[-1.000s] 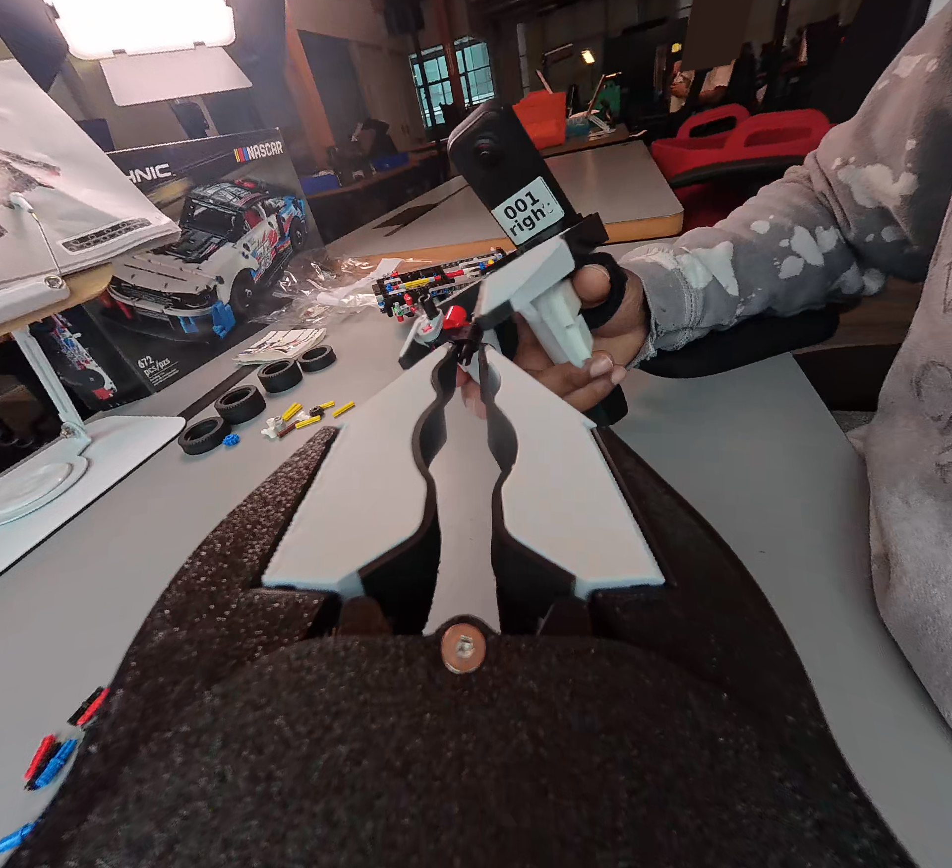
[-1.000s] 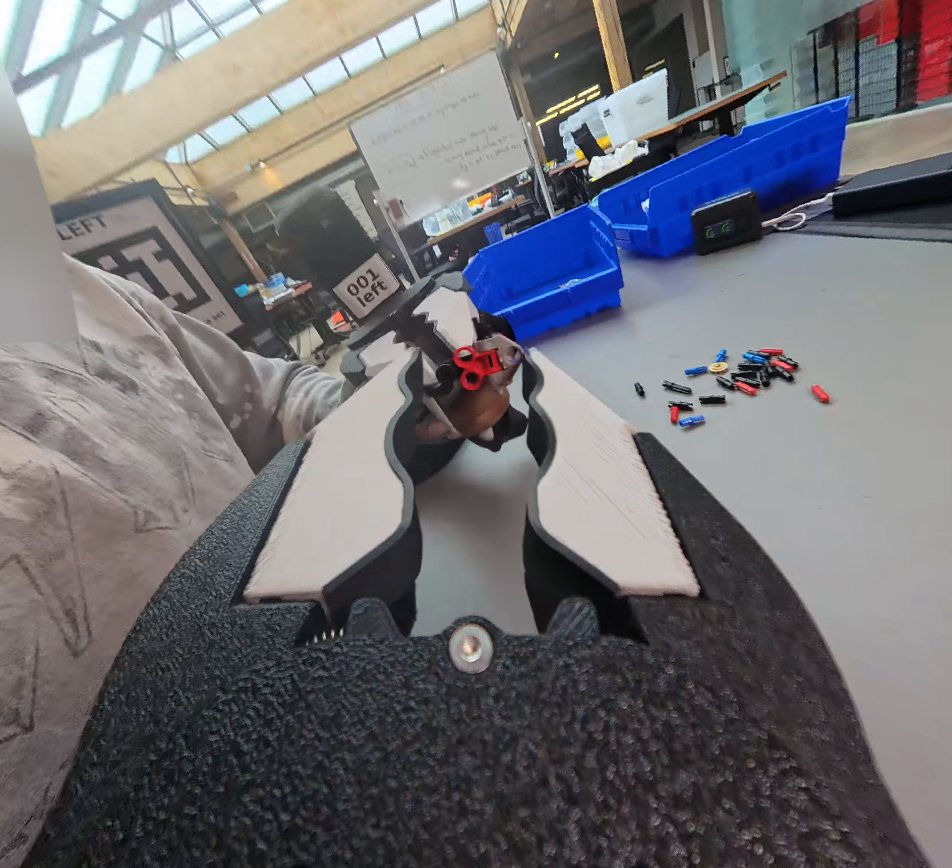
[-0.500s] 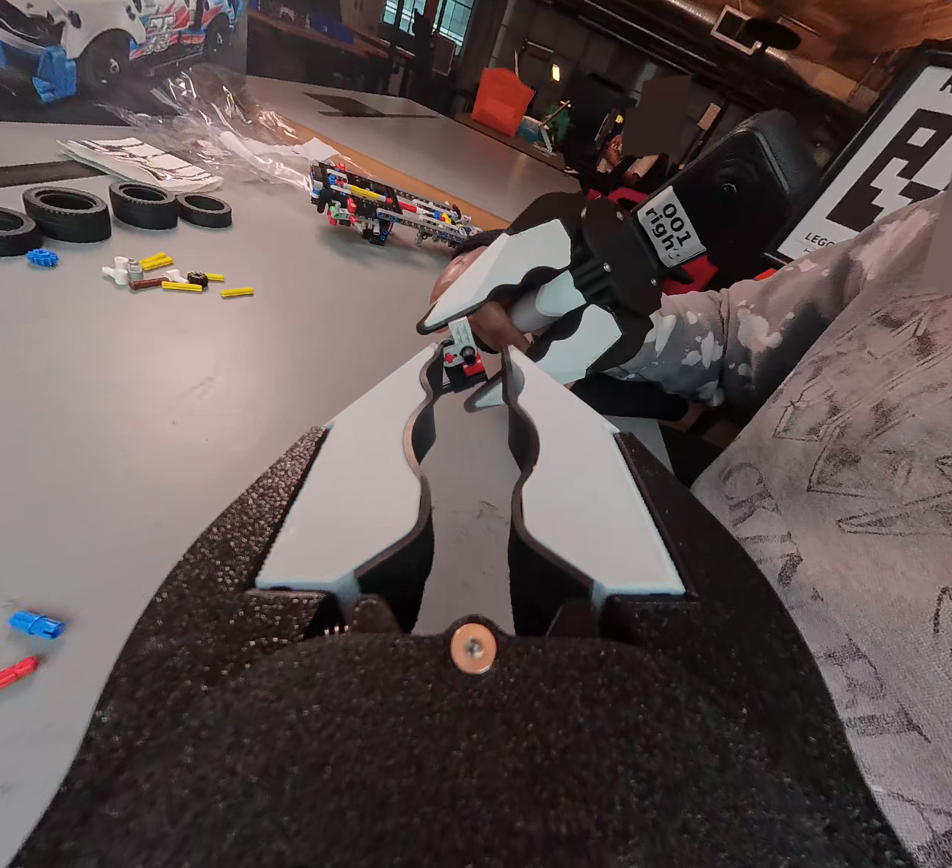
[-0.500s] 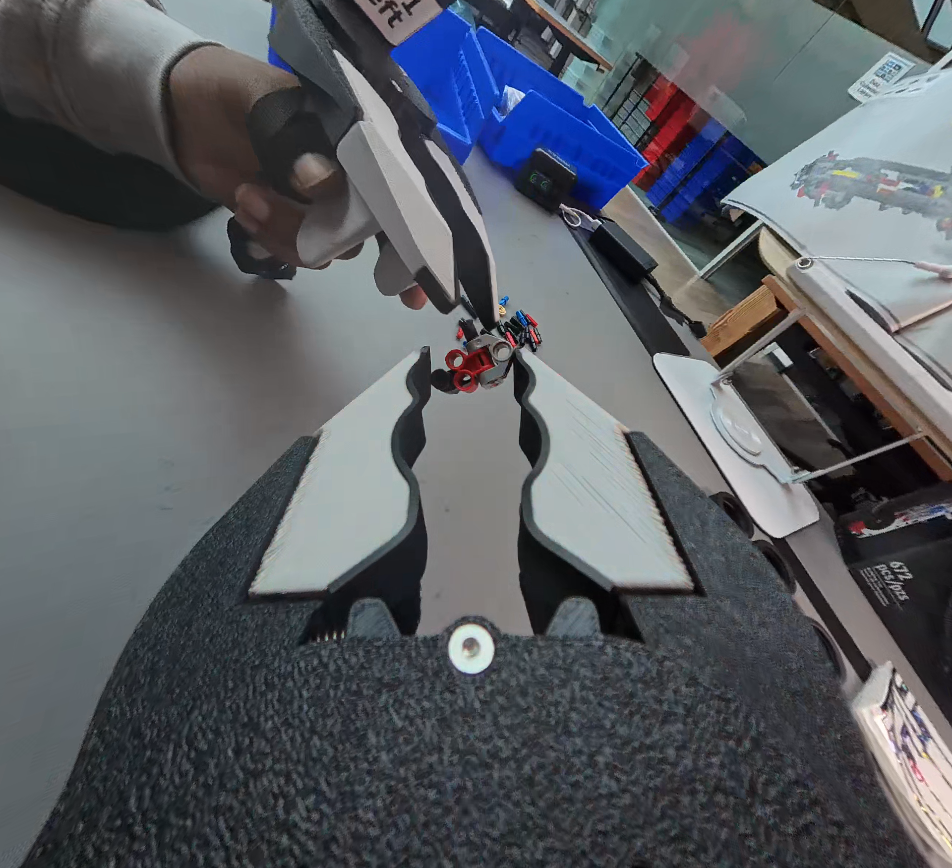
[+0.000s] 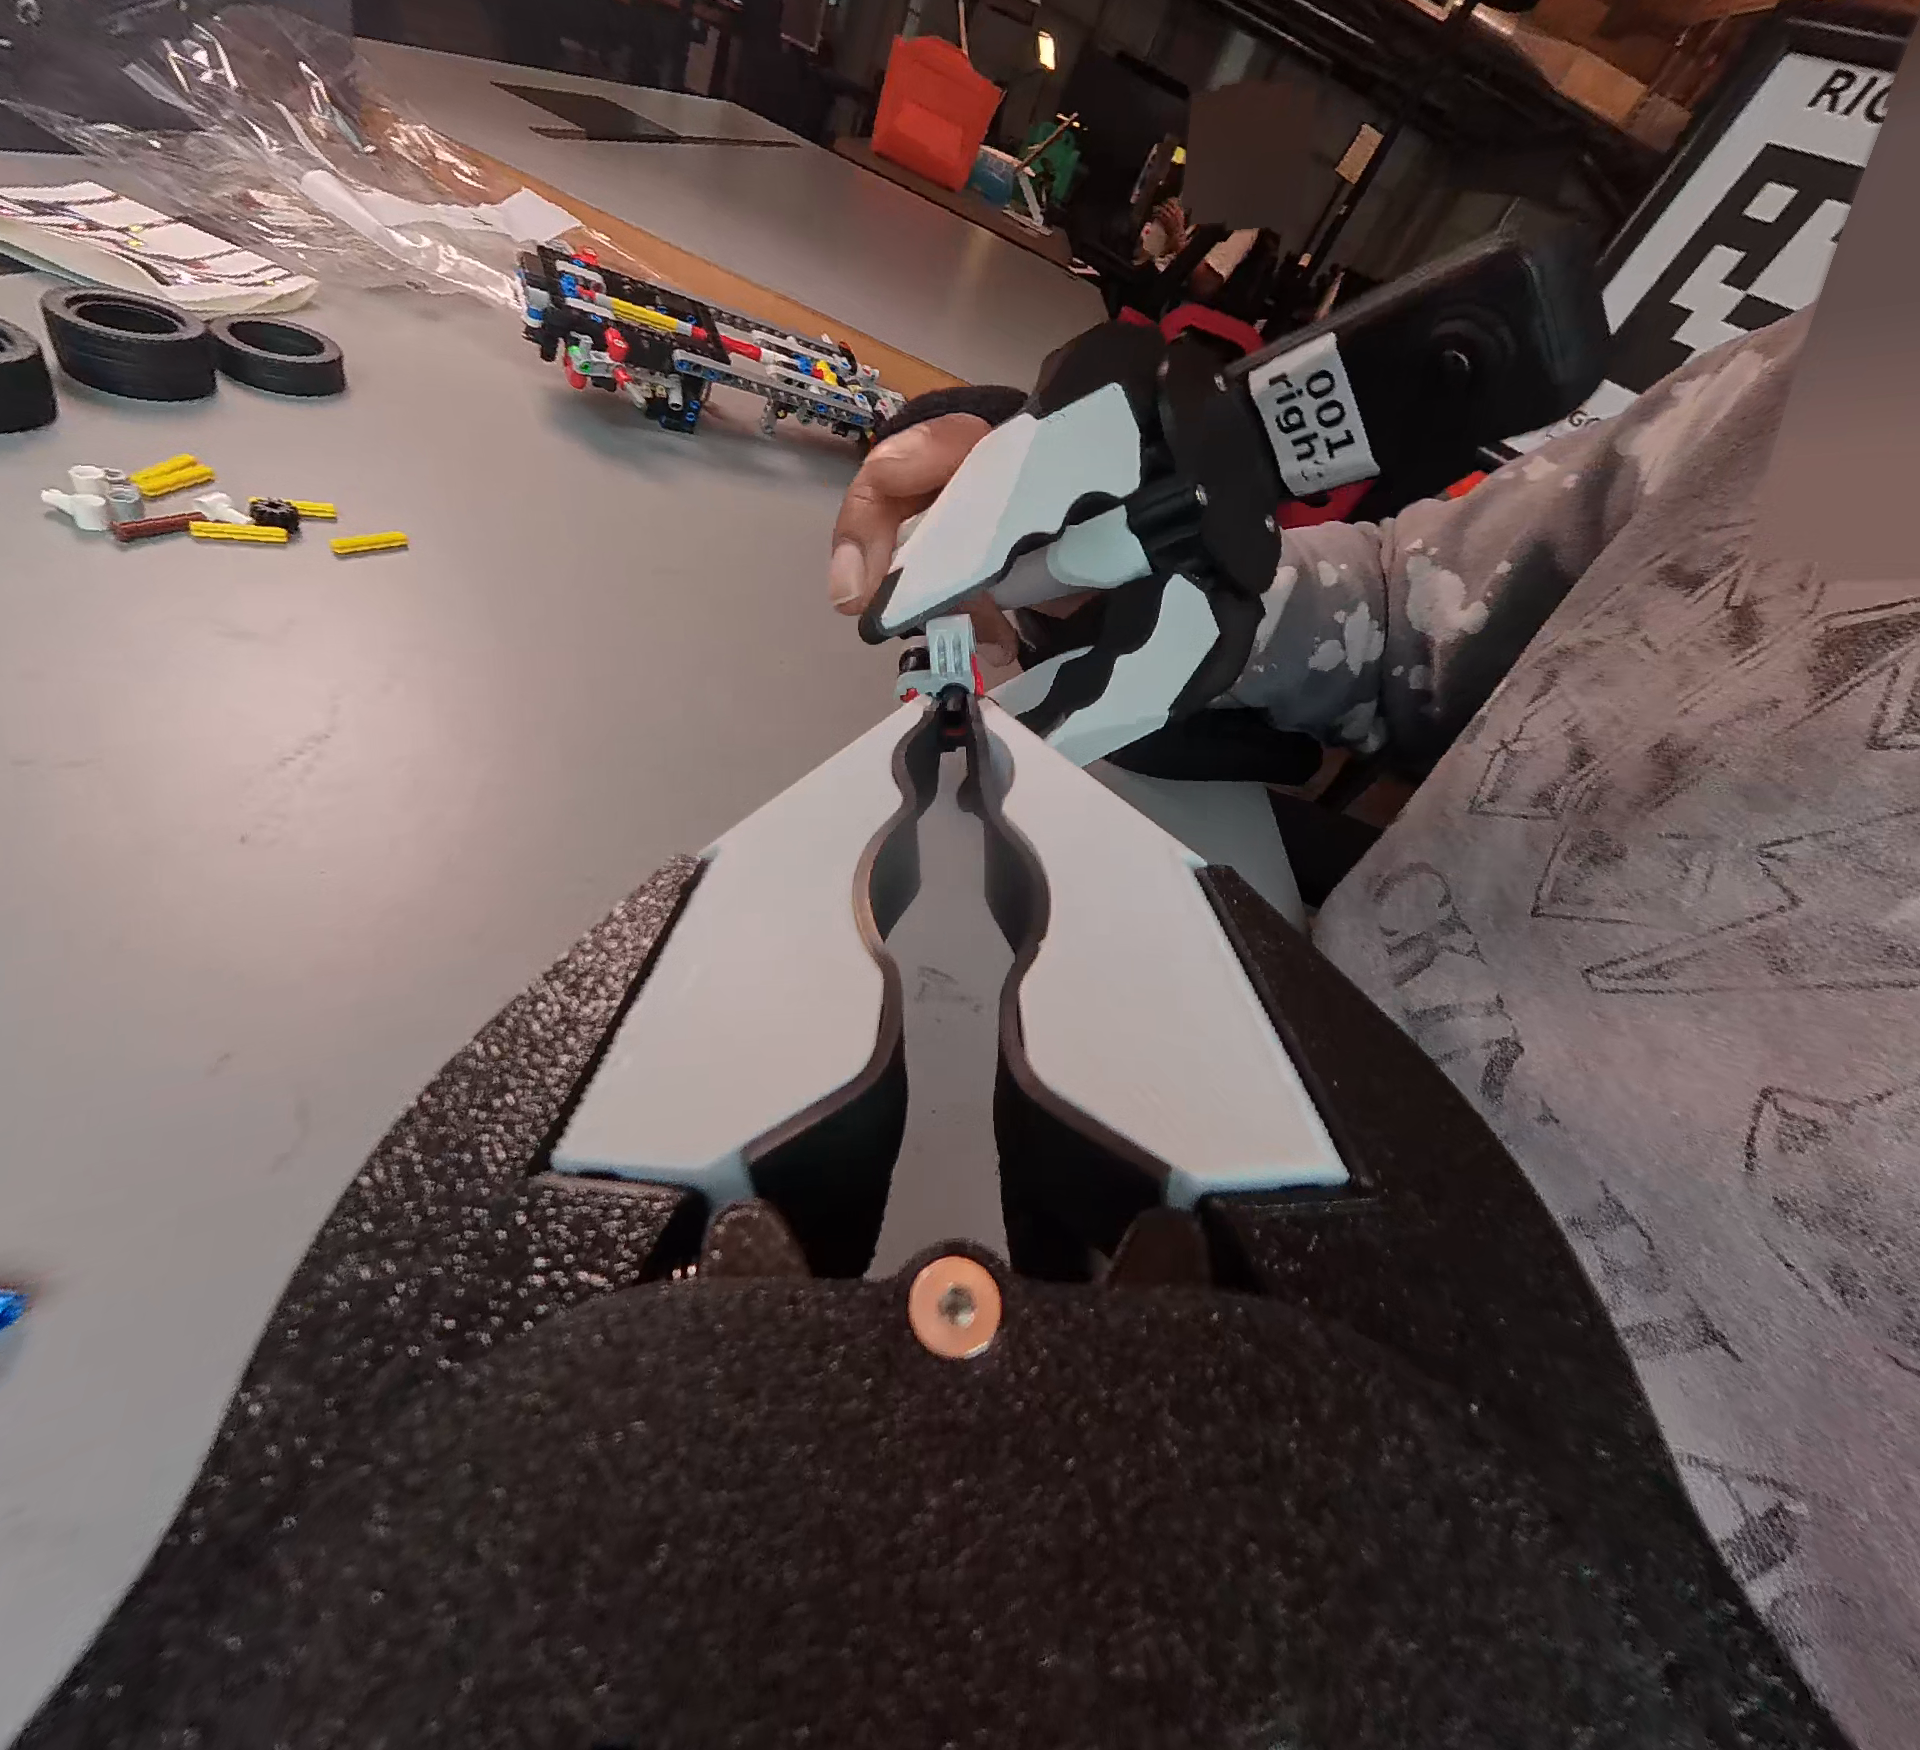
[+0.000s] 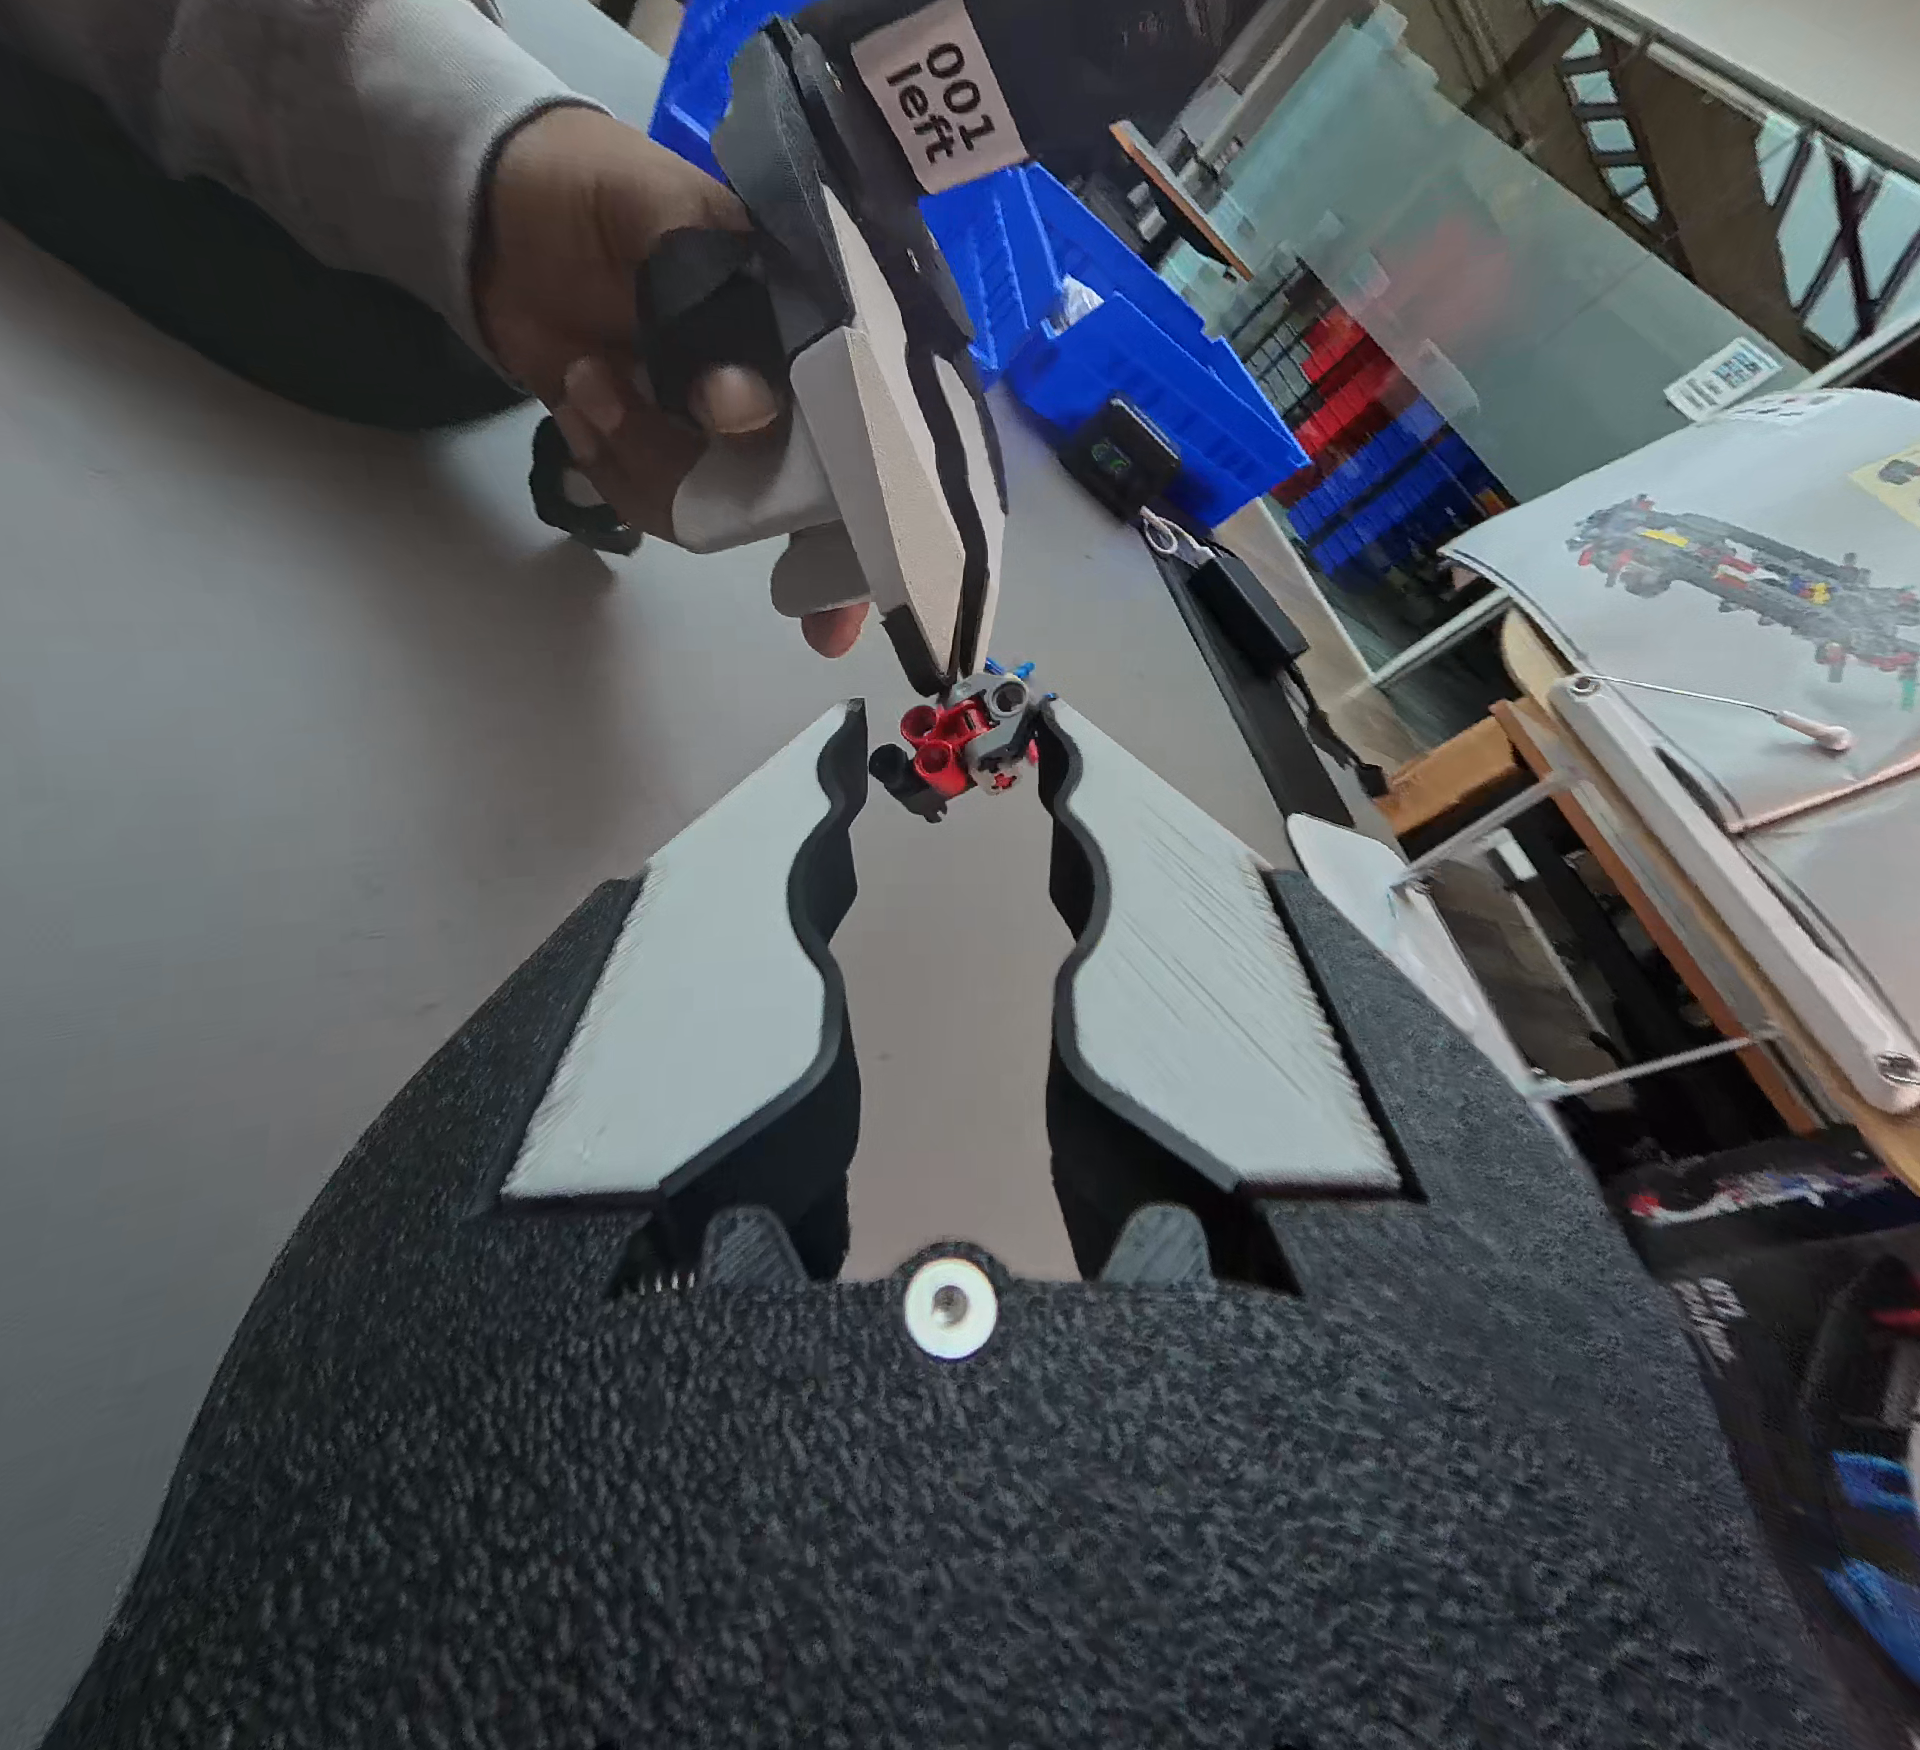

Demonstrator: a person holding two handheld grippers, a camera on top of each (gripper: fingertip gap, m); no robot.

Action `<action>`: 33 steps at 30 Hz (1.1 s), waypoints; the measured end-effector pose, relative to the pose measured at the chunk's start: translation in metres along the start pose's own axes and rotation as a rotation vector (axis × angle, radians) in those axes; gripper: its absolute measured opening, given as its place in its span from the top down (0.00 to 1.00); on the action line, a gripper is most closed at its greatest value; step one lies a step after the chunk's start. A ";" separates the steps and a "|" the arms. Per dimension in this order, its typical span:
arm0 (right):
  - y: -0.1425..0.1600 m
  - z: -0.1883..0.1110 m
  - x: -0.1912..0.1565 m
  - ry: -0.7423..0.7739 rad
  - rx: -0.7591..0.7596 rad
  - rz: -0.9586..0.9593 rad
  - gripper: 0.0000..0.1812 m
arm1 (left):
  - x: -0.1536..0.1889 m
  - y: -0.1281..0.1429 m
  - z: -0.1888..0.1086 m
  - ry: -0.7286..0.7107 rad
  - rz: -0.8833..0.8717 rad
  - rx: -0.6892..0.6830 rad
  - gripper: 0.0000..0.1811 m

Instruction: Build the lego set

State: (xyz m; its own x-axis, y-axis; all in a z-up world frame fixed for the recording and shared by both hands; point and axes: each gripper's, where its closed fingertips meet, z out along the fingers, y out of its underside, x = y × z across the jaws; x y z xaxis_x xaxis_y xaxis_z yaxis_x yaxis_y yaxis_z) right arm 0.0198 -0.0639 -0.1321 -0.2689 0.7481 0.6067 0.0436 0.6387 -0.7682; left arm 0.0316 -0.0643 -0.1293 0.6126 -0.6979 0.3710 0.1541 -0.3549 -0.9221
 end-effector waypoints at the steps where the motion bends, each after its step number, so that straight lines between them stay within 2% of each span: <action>1: -0.002 -0.002 -0.004 -0.046 0.024 0.038 0.83 | 0.003 0.002 0.000 0.017 0.008 -0.011 0.98; 5: -0.008 -0.009 -0.011 -0.133 0.081 0.107 0.88 | 0.013 0.007 0.001 0.078 0.020 -0.047 0.98; 12: -0.010 -0.014 -0.008 -0.228 0.120 0.329 0.90 | 0.015 0.003 0.001 0.017 0.172 -0.075 0.98; 22: -0.013 -0.016 0.000 -0.165 0.118 0.290 0.90 | 0.012 -0.004 -0.003 -0.020 0.192 -0.054 1.00; 24: 0.006 -0.035 0.030 -0.052 0.095 0.333 0.91 | -0.009 -0.026 -0.037 -0.095 0.150 0.074 1.00; 25: 0.012 -0.044 0.036 -0.053 0.096 0.376 0.90 | -0.017 -0.031 -0.054 -0.122 0.105 0.104 1.00; 26: 0.015 -0.042 0.028 -0.068 0.064 0.339 0.90 | -0.019 -0.023 -0.055 -0.141 0.134 0.058 1.00; 27: 0.011 -0.032 0.015 -0.091 0.058 0.305 0.90 | -0.013 -0.011 -0.043 -0.114 0.149 -0.012 1.00; 29: 0.003 -0.018 0.003 -0.111 0.068 0.257 0.90 | -0.002 -0.004 -0.020 -0.046 0.117 -0.042 1.00; 31: -0.003 -0.016 0.006 -0.106 0.087 0.236 0.90 | 0.003 -0.006 -0.012 -0.018 0.090 -0.066 0.87; 33: -0.003 -0.015 0.006 -0.093 0.083 0.205 0.89 | 0.004 -0.007 -0.008 -0.008 0.066 -0.059 0.88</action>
State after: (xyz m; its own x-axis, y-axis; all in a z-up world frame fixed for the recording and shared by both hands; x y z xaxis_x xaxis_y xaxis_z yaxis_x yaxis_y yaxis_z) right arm 0.0330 -0.0585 -0.1235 -0.3502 0.8383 0.4179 0.0283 0.4554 -0.8898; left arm 0.0270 -0.0698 -0.1199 0.6262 -0.7160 0.3084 0.0674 -0.3444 -0.9364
